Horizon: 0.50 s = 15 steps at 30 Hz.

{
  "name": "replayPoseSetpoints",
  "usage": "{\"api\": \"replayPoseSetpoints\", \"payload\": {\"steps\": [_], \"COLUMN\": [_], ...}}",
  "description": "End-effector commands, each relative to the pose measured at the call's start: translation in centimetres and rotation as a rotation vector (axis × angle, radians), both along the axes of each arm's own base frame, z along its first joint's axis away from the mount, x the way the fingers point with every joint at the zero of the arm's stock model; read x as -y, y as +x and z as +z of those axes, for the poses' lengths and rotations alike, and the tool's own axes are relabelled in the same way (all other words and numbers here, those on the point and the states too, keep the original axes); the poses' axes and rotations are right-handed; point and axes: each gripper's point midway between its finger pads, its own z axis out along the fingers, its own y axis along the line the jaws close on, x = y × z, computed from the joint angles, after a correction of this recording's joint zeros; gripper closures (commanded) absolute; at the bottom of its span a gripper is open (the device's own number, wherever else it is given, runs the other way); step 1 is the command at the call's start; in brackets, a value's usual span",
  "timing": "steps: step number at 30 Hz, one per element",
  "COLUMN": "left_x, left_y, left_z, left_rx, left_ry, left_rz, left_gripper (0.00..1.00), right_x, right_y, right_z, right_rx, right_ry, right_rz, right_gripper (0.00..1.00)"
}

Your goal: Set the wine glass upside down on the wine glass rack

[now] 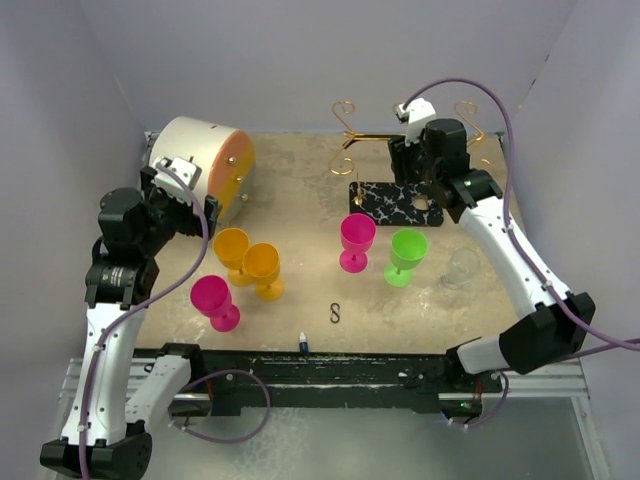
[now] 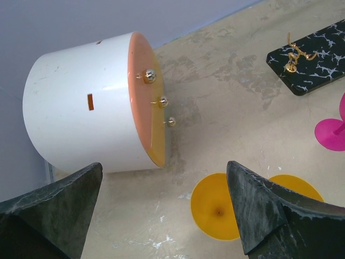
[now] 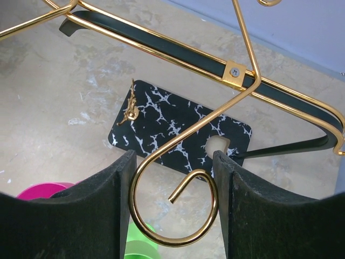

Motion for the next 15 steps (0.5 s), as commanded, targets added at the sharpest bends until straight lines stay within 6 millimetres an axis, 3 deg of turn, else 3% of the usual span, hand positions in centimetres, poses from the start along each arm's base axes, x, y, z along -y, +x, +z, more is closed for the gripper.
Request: {"api": "replayPoseSetpoints", "payload": {"steps": [1, 6, 10, 15], "left_x": [0.4, 1.5, 1.4, 1.3], "left_y": [0.2, 0.1, 0.0, -0.8], "left_z": [0.7, -1.7, -3.3, -3.5], "left_rx": [0.018, -0.086, -0.154, -0.154], "left_ry": [-0.006, 0.005, 0.020, 0.058], "left_rz": [-0.030, -0.102, -0.109, -0.129], "left_gripper": [0.01, 0.01, 0.01, 0.01], "right_x": [-3.0, -4.1, -5.4, -6.9], "right_y": [-1.0, -1.8, -2.5, -3.5], "right_z": [3.8, 3.3, 2.7, 3.2], "right_rx": [0.102, 0.072, 0.048, 0.048], "right_ry": [0.148, 0.241, 0.273, 0.290], "right_rz": [0.027, 0.006, 0.039, 0.103], "right_gripper": [1.00, 1.00, 0.85, 0.69]}}
